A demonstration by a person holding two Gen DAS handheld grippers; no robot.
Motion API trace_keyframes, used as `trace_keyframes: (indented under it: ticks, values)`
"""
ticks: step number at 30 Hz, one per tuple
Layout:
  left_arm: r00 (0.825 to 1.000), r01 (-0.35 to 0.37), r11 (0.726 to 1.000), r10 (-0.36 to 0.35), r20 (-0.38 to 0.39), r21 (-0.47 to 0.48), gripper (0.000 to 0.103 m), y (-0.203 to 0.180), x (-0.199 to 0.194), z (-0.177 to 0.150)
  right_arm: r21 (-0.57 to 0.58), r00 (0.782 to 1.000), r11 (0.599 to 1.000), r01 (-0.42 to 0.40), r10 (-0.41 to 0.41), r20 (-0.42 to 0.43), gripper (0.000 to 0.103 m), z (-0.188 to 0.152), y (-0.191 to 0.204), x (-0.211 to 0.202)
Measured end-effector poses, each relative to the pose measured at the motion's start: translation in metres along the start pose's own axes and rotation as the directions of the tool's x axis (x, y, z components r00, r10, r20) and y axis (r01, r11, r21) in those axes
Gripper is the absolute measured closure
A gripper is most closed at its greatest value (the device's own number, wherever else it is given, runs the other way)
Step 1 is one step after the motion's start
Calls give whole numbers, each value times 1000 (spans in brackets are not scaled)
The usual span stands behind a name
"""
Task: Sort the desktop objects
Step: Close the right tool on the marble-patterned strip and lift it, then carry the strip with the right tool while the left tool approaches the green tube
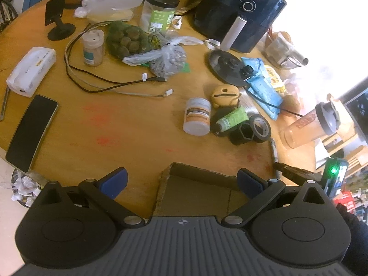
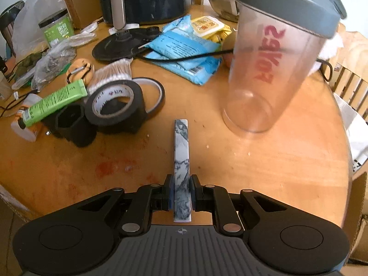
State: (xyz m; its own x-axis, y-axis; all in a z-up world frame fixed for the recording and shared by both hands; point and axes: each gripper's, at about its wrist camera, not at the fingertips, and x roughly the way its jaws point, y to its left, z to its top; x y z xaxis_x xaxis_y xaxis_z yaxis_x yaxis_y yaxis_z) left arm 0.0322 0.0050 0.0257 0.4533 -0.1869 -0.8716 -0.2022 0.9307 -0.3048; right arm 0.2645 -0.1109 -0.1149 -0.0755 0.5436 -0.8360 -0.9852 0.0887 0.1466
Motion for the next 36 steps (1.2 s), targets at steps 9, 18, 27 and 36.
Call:
trace_keyframes:
  ticks: [9, 18, 27, 36]
  values:
    - [1000, -11, 1000, 11, 1, -11, 0, -4, 0, -4, -34, 999, 999, 33, -33, 11, 58, 14, 3, 12]
    - [1000, -30, 998, 30, 9, -49, 0, -1, -4, -10, -43, 1000, 999, 4, -4, 6, 69, 23, -1, 21]
    - [999, -43, 996, 44, 22, -72, 0, -5, -5, -15, -18, 1000, 999, -27, 27, 7, 86, 25, -11, 18]
    - [999, -26, 999, 27, 20, -31, 0, -4, 2, 0, 84, 996, 995, -53, 47, 74, 86, 16, -24, -28]
